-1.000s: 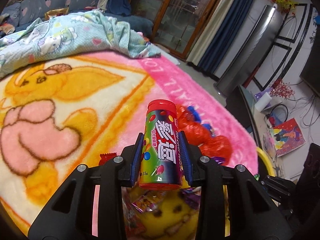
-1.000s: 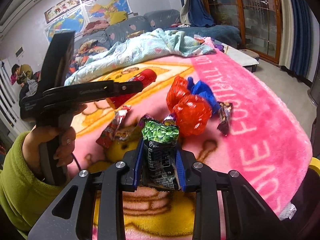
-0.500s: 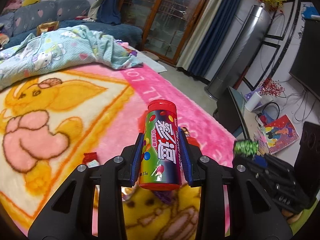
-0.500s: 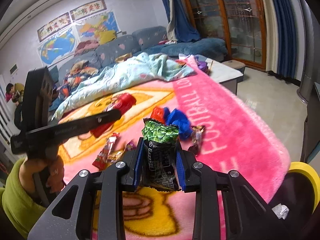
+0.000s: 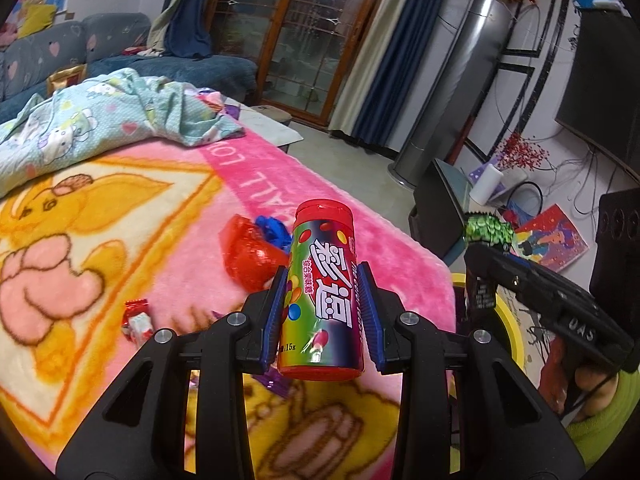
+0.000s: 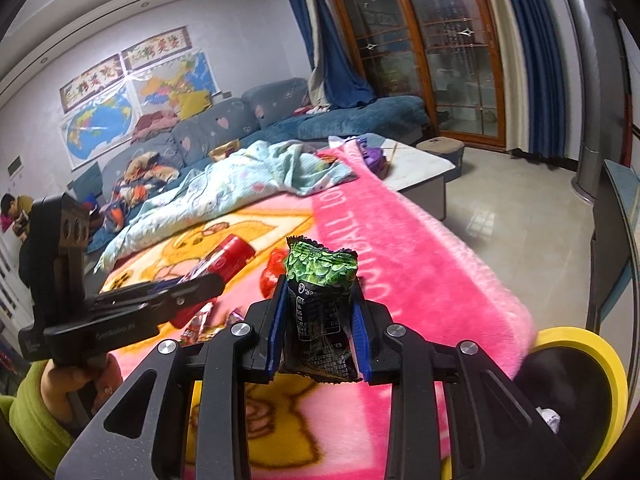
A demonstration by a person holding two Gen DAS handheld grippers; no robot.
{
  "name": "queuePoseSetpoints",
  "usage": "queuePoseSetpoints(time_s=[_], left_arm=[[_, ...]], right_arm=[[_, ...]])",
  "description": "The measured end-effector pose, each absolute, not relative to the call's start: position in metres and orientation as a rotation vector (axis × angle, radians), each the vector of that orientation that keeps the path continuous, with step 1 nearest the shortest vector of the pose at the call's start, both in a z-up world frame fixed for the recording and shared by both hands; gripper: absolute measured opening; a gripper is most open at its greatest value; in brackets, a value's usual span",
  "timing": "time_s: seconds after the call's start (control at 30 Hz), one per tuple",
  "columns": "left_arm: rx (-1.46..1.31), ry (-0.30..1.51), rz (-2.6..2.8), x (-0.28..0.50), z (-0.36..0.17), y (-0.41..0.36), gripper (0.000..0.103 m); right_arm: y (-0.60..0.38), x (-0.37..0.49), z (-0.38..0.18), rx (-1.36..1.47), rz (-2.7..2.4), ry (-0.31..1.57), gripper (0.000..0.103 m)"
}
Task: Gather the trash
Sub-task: 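Carry the candy tube and green packet over the yellow bin with both tools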
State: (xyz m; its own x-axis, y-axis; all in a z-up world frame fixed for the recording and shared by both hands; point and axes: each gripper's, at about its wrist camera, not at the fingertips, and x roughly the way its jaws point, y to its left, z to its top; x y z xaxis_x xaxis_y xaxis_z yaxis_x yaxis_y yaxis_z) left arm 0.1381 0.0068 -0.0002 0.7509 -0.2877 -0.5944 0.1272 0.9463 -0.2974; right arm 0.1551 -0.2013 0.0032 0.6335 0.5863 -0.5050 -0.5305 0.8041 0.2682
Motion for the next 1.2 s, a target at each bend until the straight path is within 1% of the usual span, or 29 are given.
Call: queuePoseSetpoints(time_s=[0.6,1.2], left_arm=[[-0.172,0.658,-0.326,0.128,0.004,-0.048,0.027],[-0.108,0.673,-0.443,0.123,-0.004,-0.109,0.027]], right_arm=[[-0.268,0.156,0.008,0.179,0.488,0.577,0.027],[-0.333,0.159,-0.002,0.261,0.345,0.579,0.027]])
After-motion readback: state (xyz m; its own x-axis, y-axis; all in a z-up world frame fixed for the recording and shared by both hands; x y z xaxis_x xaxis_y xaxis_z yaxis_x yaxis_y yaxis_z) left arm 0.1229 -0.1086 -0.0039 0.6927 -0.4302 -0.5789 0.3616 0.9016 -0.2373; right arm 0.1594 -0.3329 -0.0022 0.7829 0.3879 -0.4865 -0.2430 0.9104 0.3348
